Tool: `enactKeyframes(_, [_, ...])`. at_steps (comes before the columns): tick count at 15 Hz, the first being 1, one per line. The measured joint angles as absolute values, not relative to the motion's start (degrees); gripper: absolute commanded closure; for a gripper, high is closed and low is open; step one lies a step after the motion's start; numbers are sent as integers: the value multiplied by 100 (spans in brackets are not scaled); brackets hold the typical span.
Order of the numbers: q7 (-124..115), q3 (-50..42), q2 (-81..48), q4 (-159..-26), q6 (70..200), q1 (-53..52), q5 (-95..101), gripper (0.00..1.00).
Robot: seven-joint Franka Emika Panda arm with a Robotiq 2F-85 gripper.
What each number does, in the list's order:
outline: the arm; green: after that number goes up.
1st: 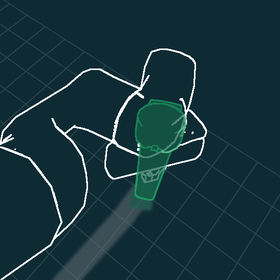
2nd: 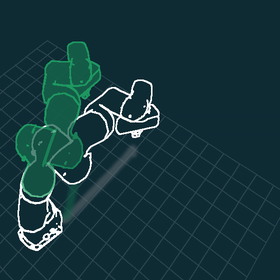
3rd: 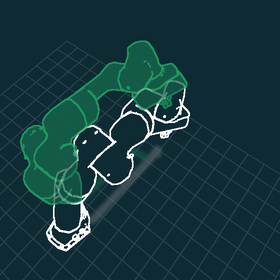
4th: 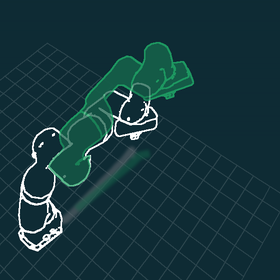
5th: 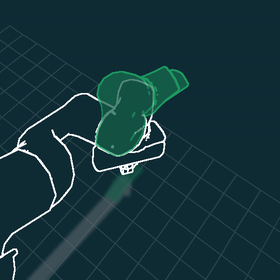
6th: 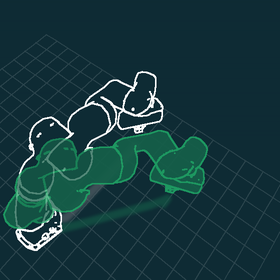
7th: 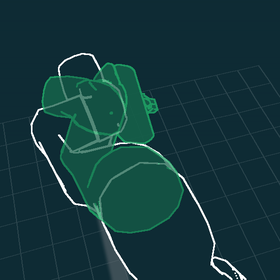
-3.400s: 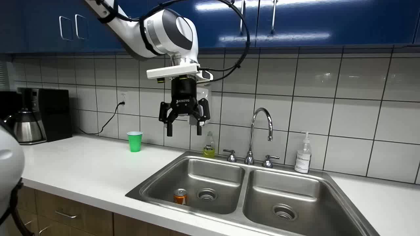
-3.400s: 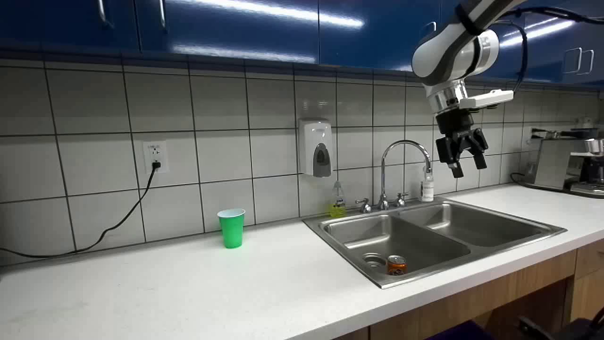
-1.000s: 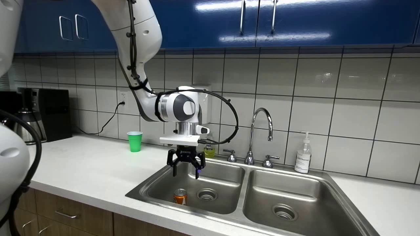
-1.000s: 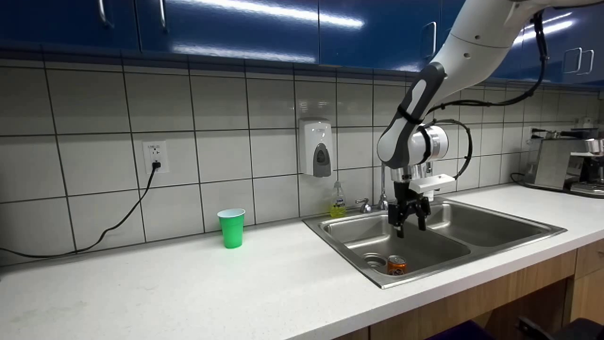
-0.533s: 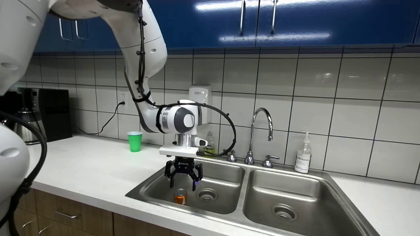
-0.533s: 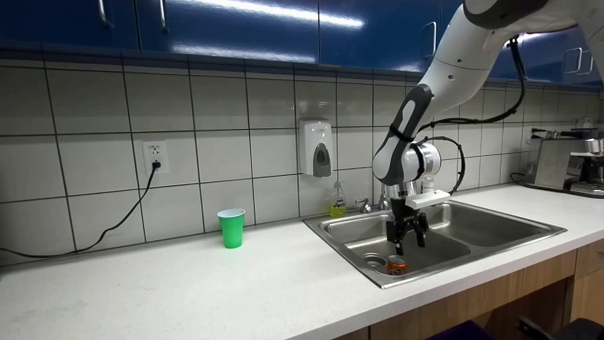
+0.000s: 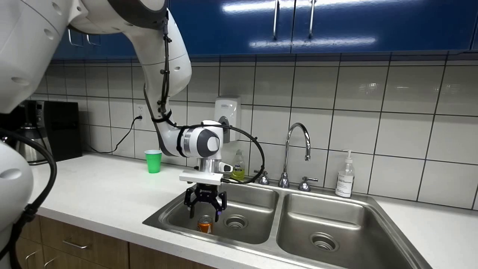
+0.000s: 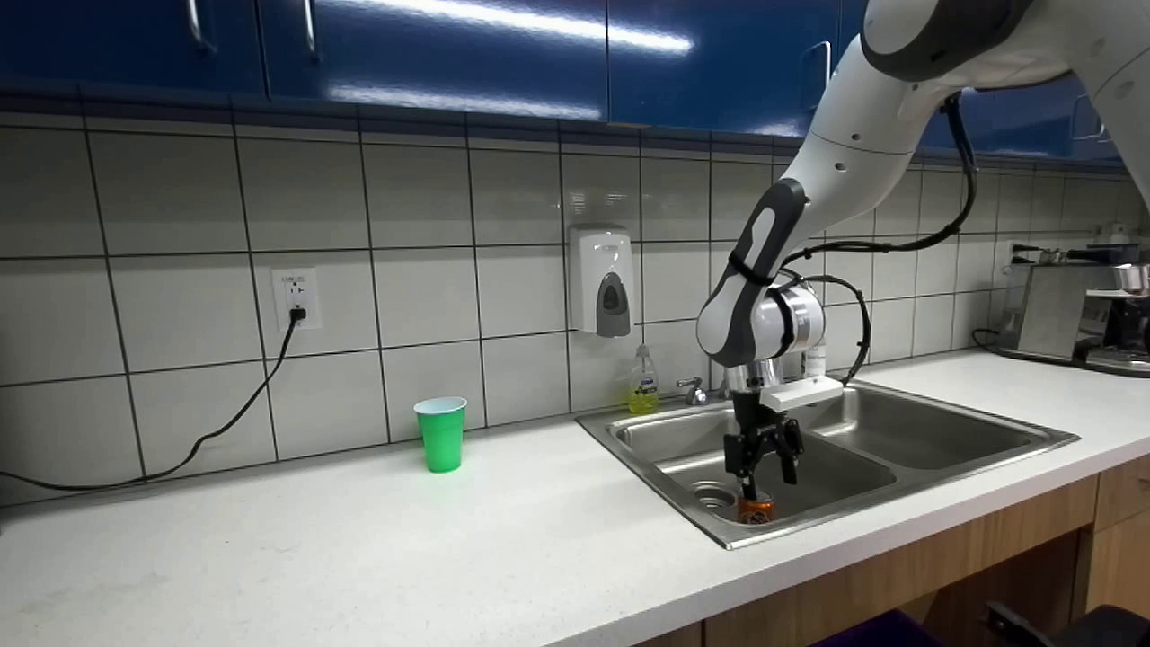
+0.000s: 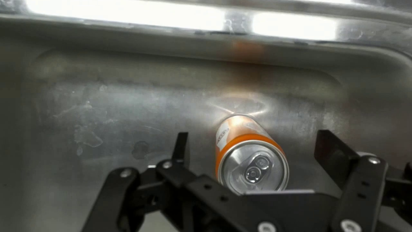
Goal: Remove the orange can from the sink.
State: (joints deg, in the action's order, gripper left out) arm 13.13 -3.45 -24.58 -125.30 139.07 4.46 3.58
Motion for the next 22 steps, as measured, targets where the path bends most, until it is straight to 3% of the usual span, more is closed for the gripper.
enactKeyframes(22, [1434,-172,-3249,-11929,13917,629,320,0])
